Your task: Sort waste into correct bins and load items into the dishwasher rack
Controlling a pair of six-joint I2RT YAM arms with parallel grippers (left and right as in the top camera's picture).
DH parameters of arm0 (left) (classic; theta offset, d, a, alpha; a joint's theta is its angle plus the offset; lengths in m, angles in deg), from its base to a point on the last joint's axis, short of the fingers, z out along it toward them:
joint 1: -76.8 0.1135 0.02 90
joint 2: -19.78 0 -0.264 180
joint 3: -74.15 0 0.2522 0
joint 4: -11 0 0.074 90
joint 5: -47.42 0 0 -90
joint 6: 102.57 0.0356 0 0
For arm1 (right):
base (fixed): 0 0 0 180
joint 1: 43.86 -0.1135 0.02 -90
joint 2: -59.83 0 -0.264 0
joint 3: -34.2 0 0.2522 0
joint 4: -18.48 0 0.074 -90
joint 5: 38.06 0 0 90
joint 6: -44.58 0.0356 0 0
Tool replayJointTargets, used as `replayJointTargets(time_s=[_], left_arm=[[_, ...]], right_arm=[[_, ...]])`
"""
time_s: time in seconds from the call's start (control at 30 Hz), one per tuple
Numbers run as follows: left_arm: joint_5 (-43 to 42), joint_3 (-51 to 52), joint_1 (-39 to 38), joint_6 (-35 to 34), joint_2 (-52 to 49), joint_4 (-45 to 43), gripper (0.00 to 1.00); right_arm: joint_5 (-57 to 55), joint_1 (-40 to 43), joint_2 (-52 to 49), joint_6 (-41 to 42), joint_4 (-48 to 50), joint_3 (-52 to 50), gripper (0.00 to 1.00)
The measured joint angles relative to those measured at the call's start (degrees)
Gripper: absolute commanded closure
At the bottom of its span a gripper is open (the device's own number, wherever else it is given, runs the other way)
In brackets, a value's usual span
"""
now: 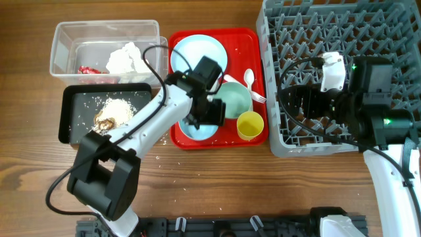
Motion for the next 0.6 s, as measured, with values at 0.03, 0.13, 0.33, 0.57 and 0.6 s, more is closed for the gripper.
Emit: replayJointTargets(time_s=[0.03,0.13,0.33,0.57,0.6], left_arm=[[-1.14,-3.19,0.0,1.68,0.0,-0.04,0.3],[-5.31,-6.19,-0.48,6.6,0.09,-2.32,0.34],[-7.02,-6.19,-7.3,9.9,-7.87,-3.39,0.82],[-8.24,-8.7,-6.36,9.07,-9.09,0.76,0.96],[-11.21,-10.82,-3.87,8.85,-8.22,1.73,0.96]], right_arm=[[0.02,0.0,-0.13,0.0,-0.02,0.0,0.0],[0.02,0.0,-0.33,0.0,0.02,0.0,0.0],[0.02,0.0,-0.33,0.0,0.0,0.0,0.0],[0.02,0.0,-0.33,1.33,-0.09,0.0,0.0],[0.04,0.0,-0.33,2.43,-0.07,0.0,0.0]])
